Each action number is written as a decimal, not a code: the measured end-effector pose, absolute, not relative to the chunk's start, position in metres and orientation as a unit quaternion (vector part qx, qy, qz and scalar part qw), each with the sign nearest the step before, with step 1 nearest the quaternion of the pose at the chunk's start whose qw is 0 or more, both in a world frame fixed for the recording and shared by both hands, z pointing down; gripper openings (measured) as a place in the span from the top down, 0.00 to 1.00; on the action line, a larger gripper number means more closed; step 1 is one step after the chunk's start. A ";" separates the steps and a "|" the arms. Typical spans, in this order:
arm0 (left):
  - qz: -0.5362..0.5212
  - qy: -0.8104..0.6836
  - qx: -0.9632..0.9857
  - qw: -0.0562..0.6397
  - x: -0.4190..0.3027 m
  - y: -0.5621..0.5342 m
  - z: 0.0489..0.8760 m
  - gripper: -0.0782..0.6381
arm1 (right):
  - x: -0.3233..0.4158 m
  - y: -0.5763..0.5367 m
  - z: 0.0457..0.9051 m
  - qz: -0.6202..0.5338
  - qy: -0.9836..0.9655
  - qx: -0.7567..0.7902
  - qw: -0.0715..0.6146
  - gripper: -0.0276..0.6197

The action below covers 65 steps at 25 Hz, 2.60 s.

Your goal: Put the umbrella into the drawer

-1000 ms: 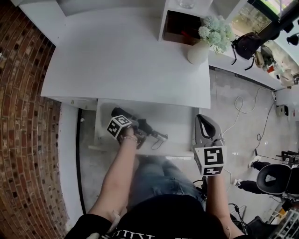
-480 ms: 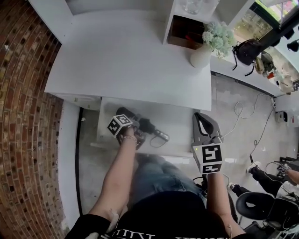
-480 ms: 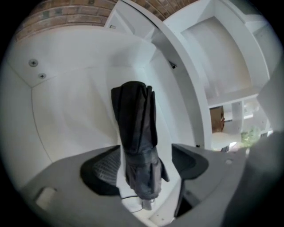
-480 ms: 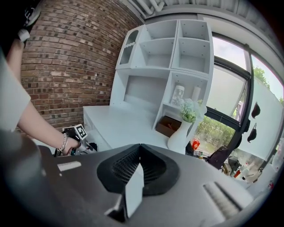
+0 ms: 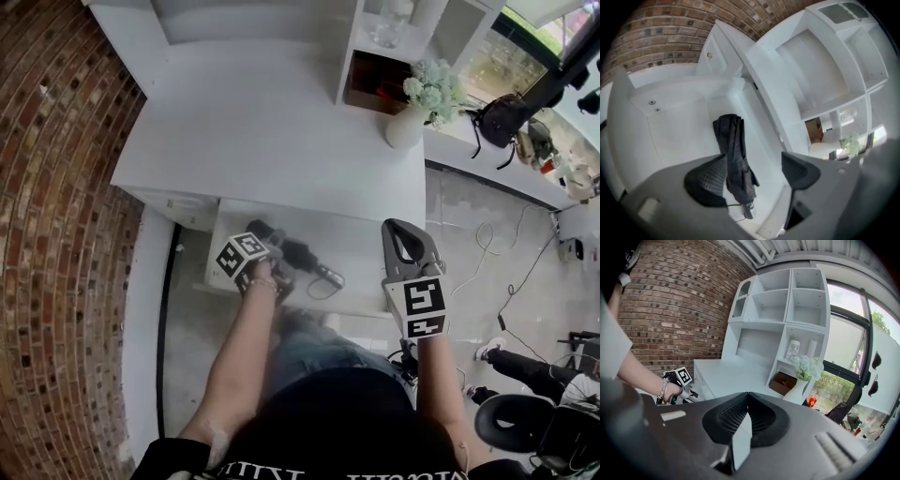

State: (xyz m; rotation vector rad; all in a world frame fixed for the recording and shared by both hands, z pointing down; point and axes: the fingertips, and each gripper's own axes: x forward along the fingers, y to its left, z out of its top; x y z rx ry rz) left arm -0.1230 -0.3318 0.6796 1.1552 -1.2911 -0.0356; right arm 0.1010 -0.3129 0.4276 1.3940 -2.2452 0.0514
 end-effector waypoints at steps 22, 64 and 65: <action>-0.025 -0.605 0.698 0.383 -0.154 -0.381 0.505 0.40 | 0.104 -0.325 0.357 -0.041 -0.831 0.523 0.186 0.95; 0.009 -0.537 0.814 -0.223 -0.104 -0.332 0.217 0.90 | 0.114 -0.317 0.250 -0.135 -0.814 0.564 0.029 0.95; 0.010 -0.536 0.814 -0.224 -0.104 -0.332 0.217 0.90 | 0.113 -0.316 0.250 -0.136 -0.813 0.565 0.030 0.95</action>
